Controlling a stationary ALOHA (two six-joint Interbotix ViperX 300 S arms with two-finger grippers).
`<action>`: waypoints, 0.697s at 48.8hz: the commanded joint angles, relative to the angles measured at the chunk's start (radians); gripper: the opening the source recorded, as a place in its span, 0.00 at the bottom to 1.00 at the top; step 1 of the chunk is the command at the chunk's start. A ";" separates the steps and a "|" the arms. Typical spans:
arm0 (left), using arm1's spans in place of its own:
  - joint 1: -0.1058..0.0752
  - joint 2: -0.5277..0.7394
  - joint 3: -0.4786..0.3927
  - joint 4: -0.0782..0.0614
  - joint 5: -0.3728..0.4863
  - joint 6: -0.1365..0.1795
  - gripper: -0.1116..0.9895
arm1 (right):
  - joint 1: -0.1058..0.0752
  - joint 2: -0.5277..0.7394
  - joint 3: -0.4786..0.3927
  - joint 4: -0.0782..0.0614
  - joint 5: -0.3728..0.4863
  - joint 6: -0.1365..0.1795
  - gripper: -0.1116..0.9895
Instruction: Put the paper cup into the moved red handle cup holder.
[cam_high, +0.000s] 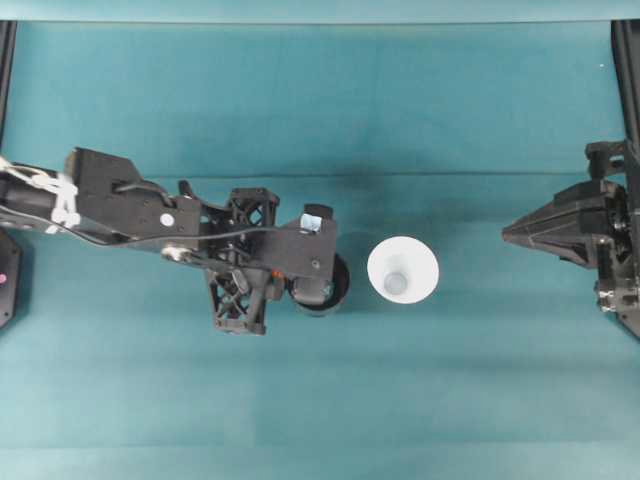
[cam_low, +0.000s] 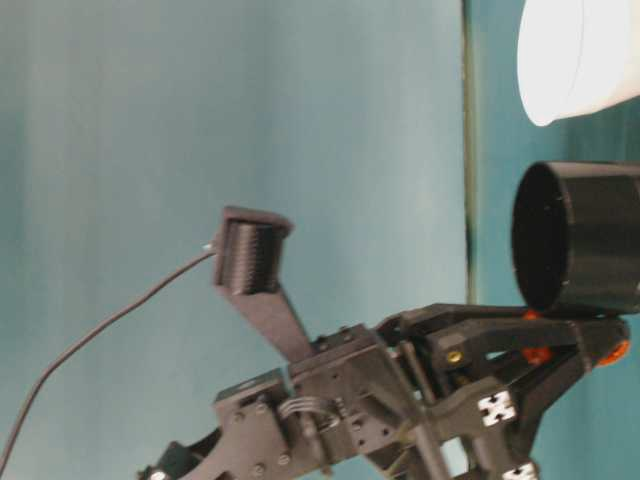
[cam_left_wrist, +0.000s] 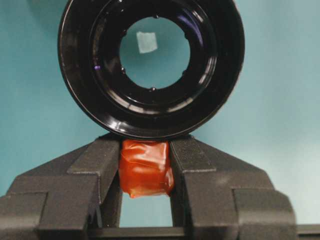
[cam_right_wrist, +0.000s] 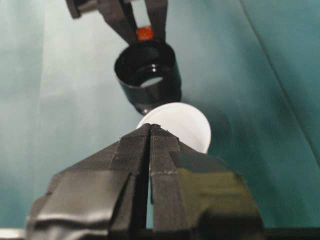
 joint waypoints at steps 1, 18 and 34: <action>-0.003 0.003 -0.014 0.002 -0.029 0.002 0.34 | -0.003 0.005 -0.020 0.003 -0.003 0.009 0.01; 0.002 0.012 0.011 0.002 -0.060 -0.005 0.34 | -0.003 0.005 -0.017 0.003 -0.003 0.008 0.01; 0.020 0.014 0.011 0.002 -0.063 -0.006 0.34 | -0.003 0.006 -0.017 0.002 -0.003 0.008 0.01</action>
